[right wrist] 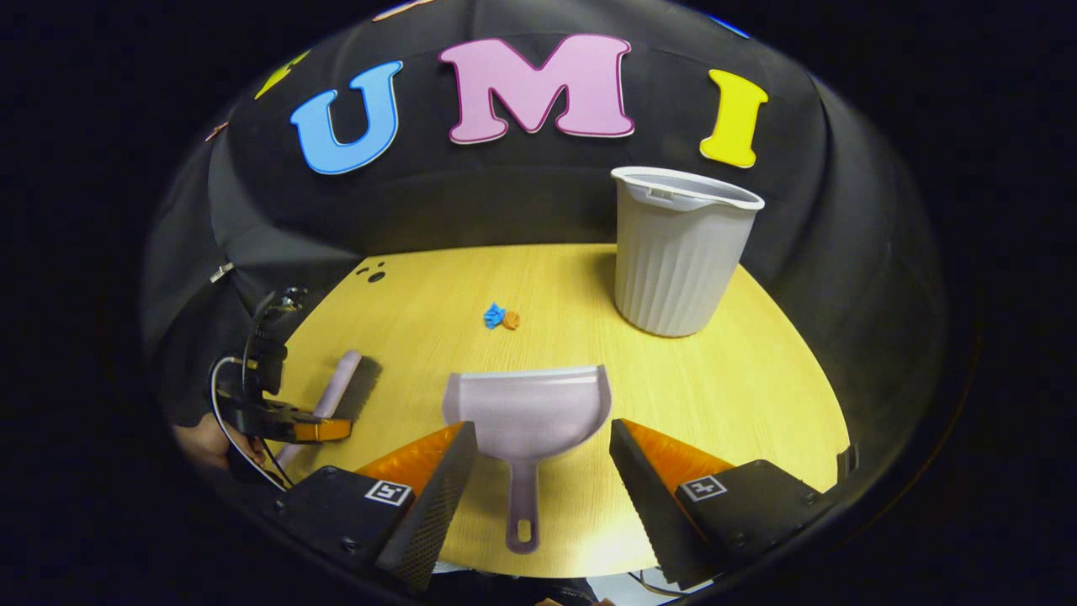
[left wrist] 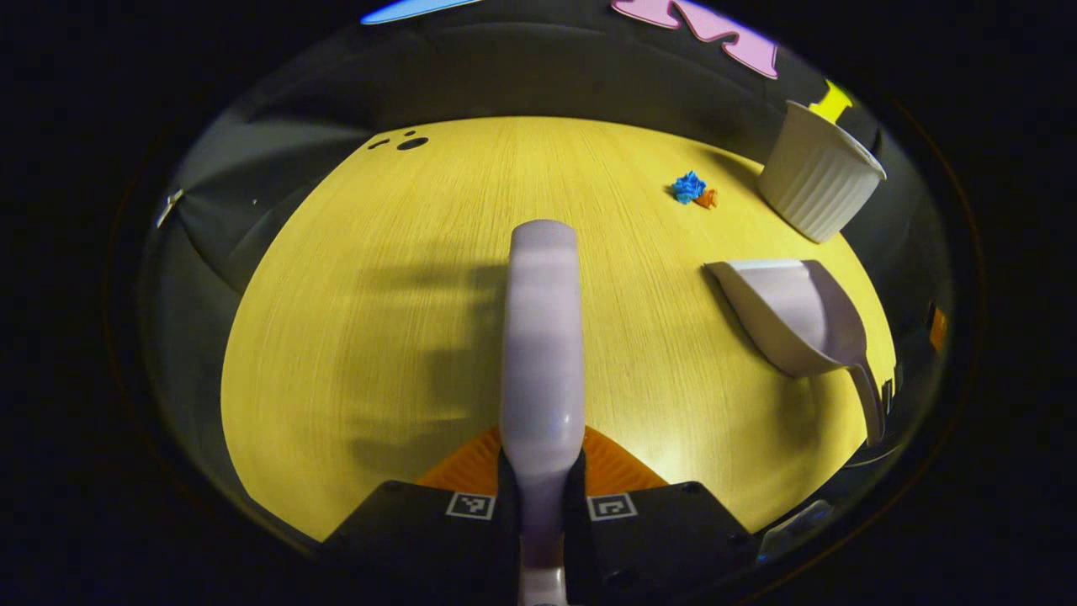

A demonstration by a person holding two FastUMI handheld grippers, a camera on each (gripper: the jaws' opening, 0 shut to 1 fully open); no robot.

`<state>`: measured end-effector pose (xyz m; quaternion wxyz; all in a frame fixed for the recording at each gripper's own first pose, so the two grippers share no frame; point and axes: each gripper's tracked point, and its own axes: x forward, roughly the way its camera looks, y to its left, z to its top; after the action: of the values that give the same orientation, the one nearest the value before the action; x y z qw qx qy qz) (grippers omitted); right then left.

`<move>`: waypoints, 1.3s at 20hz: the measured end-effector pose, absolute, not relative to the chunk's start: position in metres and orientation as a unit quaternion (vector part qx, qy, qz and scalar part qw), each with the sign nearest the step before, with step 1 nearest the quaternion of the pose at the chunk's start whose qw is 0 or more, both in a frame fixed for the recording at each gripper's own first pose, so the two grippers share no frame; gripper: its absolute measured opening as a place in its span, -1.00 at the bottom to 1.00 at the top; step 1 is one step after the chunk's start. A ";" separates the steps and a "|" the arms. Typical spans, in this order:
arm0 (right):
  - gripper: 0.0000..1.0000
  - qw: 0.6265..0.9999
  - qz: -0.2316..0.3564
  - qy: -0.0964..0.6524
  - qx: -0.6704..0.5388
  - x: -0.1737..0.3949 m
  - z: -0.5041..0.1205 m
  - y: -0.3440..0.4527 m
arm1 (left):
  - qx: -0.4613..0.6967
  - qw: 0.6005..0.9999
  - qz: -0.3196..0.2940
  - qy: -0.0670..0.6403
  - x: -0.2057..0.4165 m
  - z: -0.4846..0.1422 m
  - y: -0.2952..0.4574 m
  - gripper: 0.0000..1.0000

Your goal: Pick up the small broom and dustpan from the desktop, sweep the trash into the dustpan with the broom, and then empty the trash into the garbage bin.

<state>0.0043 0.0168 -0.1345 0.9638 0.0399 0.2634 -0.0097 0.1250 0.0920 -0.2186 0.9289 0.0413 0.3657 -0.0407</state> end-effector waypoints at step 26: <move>0.39 0.868 -0.045 0.494 0.039 0.046 -0.298 0.032 | -0.014 0.946 -0.004 0.323 0.082 -0.163 0.108 -0.51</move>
<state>0.0460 0.0317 -0.2983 0.8676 0.0388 0.4938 -0.0447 0.0822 0.1080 -0.1625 0.9464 -0.0140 0.3226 -0.0035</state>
